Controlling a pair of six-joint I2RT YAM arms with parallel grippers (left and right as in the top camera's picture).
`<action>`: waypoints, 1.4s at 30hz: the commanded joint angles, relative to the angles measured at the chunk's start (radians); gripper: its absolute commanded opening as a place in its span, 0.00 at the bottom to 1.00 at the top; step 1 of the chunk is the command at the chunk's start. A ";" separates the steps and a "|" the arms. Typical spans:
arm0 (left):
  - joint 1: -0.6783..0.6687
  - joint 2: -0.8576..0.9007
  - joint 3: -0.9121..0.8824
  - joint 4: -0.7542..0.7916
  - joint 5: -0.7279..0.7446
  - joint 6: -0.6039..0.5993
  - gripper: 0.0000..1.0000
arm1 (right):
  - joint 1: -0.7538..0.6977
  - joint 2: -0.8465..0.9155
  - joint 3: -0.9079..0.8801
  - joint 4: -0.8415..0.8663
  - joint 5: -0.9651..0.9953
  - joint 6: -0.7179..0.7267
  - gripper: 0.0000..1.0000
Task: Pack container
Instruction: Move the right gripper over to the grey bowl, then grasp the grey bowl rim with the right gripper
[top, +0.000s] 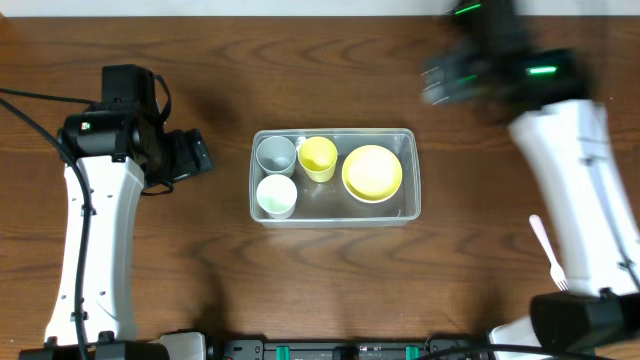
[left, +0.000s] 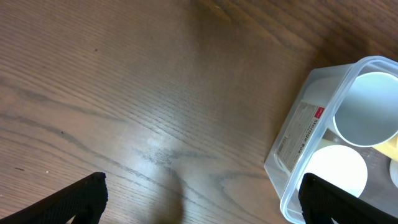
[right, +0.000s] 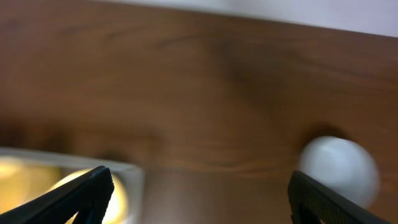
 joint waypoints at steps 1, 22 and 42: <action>0.005 0.002 -0.009 -0.006 -0.002 -0.009 0.98 | -0.187 0.026 0.002 -0.005 -0.090 -0.078 0.91; 0.005 0.002 -0.009 -0.006 -0.002 -0.009 0.98 | -0.452 0.538 0.002 0.085 -0.069 -0.259 0.88; 0.005 0.002 -0.009 -0.007 -0.002 -0.009 0.98 | -0.453 0.641 0.002 0.085 -0.035 -0.221 0.21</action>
